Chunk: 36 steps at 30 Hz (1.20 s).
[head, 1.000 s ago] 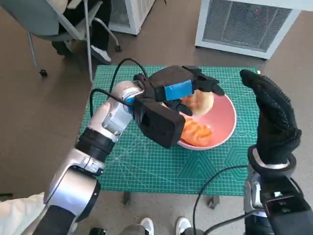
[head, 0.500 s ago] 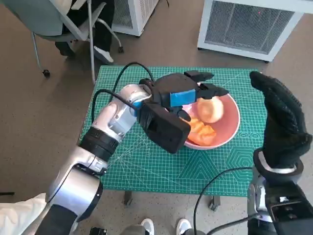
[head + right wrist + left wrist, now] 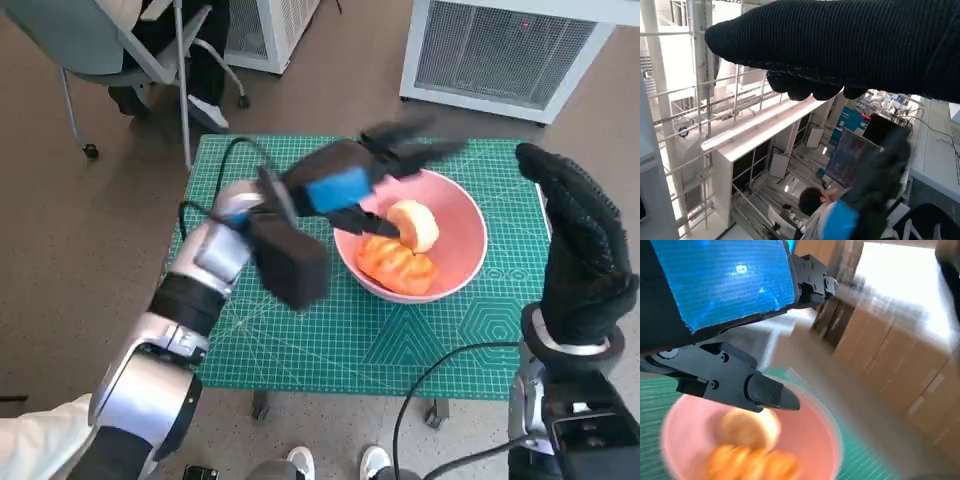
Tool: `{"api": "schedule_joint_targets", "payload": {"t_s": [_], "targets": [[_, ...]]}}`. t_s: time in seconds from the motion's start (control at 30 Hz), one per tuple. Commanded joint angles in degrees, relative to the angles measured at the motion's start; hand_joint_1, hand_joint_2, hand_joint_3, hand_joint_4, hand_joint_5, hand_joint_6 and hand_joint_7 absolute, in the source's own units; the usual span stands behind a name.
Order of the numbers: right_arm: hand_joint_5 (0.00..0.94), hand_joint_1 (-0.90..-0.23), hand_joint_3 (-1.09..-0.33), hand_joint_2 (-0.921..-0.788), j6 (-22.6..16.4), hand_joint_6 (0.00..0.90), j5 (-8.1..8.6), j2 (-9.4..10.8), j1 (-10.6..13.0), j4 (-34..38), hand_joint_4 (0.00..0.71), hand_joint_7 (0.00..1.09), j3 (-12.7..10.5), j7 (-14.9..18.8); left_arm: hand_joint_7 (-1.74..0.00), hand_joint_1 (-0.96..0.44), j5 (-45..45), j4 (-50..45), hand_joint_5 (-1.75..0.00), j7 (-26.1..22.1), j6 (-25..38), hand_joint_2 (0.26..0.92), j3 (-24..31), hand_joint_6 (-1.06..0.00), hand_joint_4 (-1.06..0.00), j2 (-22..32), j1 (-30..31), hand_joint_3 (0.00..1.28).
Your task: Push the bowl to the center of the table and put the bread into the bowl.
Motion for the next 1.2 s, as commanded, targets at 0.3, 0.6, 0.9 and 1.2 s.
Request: {"api": "schedule_joint_targets", "payload": {"t_s": [0.3, 0.6, 0.9, 1.2], "targets": [[0.000, -0.390, -0.493, -0.921, 3.39, 0.188, -1.79, -1.71, -1.51, -1.26, 0.464, 0.62, -1.00, -1.32, -0.66, -0.32, -23.22, -20.24, -0.09, -1.51, 7.61, 0.921, 10.20, -0.03, -0.23, -5.72, 14.71, 0.29], [0.000, -0.405, -0.499, -0.921, 6.34, 0.178, -3.44, -1.76, -3.83, -2.50, 0.448, 0.62, -0.68, -2.52, -0.80, -0.31, -30.10, -31.96, -0.35, -2.52, 15.85, 0.921, 12.22, 0.00, -0.13, -6.91, 21.89, 0.33], [0.000, -0.408, -0.503, -0.921, 7.83, 0.172, -2.55, -1.27, -5.68, -2.28, 0.442, 0.63, -0.24, -2.80, -0.84, -0.30, -31.56, -39.35, -0.58, -2.43, 21.29, 0.921, 13.12, 0.00, 0.00, -7.27, 25.23, 0.36], [0.000, -0.407, -0.504, -0.921, 8.15, 0.170, -1.17, -0.66, -6.24, -1.72, 0.436, 0.65, 0.89, -2.34, -0.89, -0.32, -29.32, -42.71, -0.62, 0.01, 21.75, 0.919, 13.21, 0.00, 0.00, -8.42, 27.35, 0.37]]}}
